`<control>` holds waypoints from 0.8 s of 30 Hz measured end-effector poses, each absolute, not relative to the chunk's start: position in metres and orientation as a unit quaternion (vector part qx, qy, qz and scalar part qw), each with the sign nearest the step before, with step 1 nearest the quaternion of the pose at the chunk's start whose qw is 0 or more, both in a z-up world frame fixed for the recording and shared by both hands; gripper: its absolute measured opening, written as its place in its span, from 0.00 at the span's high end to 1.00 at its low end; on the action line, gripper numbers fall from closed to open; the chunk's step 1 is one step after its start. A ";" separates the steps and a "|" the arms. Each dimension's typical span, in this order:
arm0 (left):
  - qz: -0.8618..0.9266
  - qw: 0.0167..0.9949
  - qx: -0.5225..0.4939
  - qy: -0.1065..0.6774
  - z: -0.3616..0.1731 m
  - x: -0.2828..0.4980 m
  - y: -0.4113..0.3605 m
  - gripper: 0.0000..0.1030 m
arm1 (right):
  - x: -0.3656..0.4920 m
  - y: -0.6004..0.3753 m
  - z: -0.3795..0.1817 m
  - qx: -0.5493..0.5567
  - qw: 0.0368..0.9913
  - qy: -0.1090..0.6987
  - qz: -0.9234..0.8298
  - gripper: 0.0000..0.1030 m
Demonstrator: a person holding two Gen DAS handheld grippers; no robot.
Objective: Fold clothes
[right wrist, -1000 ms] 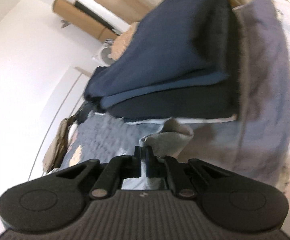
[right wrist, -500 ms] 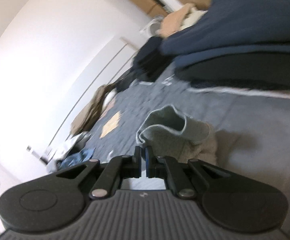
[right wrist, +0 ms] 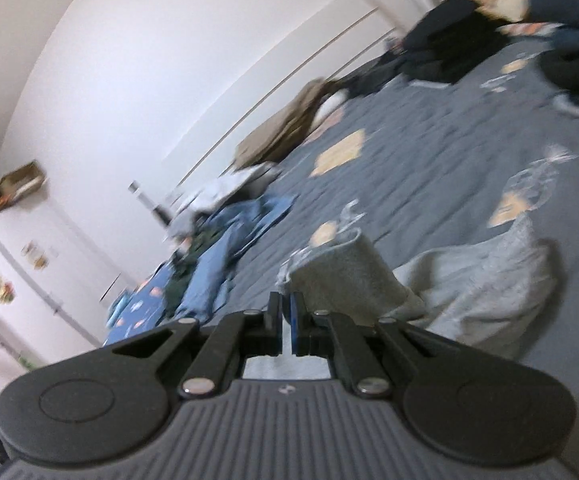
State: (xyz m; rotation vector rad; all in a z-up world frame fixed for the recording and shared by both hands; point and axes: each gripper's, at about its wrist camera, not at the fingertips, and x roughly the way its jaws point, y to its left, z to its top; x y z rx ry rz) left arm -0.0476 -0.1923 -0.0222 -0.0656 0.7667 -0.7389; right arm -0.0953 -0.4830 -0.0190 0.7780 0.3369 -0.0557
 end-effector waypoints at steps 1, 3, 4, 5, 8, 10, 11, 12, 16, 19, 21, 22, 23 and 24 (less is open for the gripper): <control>-0.345 0.864 -0.033 0.364 -0.021 -0.045 -0.185 0.38 | -0.087 -0.474 -0.016 0.373 0.912 0.169 -0.014 0.97; -0.328 0.872 -0.038 0.361 -0.017 -0.039 -0.168 0.38 | -0.071 -0.454 -0.007 0.361 0.915 0.178 0.019 0.97; -0.321 0.875 -0.040 0.359 -0.015 -0.035 -0.161 0.38 | -0.062 -0.444 -0.003 0.354 0.917 0.182 0.037 0.97; -0.313 0.879 -0.042 0.357 -0.013 -0.032 -0.152 0.38 | -0.054 -0.434 0.000 0.350 0.916 0.187 0.054 0.97; -0.285 0.891 -0.047 0.350 -0.008 -0.020 -0.128 0.38 | -0.029 -0.402 0.011 0.320 0.918 0.213 0.099 0.97; -0.274 0.893 -0.054 0.354 -0.009 -0.013 -0.117 0.38 | -0.022 -0.392 0.015 0.300 0.921 0.224 0.107 0.96; -0.268 0.894 -0.058 0.355 -0.009 -0.010 -0.112 0.38 | -0.020 -0.389 0.016 0.291 0.922 0.229 0.109 0.96; -0.262 0.894 -0.062 0.357 -0.010 -0.007 -0.106 0.38 | -0.019 -0.386 0.016 0.280 0.924 0.236 0.106 0.94; -0.259 0.896 -0.046 0.357 -0.012 -0.003 -0.105 0.38 | -0.021 -0.391 0.001 0.222 0.933 0.279 0.048 0.91; -0.268 0.892 -0.042 0.363 -0.016 -0.004 -0.111 0.37 | -0.025 -0.404 -0.015 0.199 0.929 0.313 0.011 0.88; -0.275 0.889 -0.037 0.365 -0.018 -0.006 -0.116 0.37 | -0.025 -0.410 -0.024 0.181 0.924 0.337 -0.001 0.83; -0.278 0.888 -0.034 0.365 -0.019 -0.006 -0.119 0.37 | -0.026 -0.411 -0.028 0.176 0.921 0.347 -0.003 0.77; -0.280 0.887 -0.031 0.365 -0.020 -0.007 -0.121 0.37 | -0.027 -0.413 -0.031 0.177 0.919 0.353 -0.003 0.73; -0.282 0.887 -0.028 0.365 -0.021 -0.008 -0.123 0.37 | -0.028 -0.415 -0.035 0.181 0.916 0.359 0.000 0.71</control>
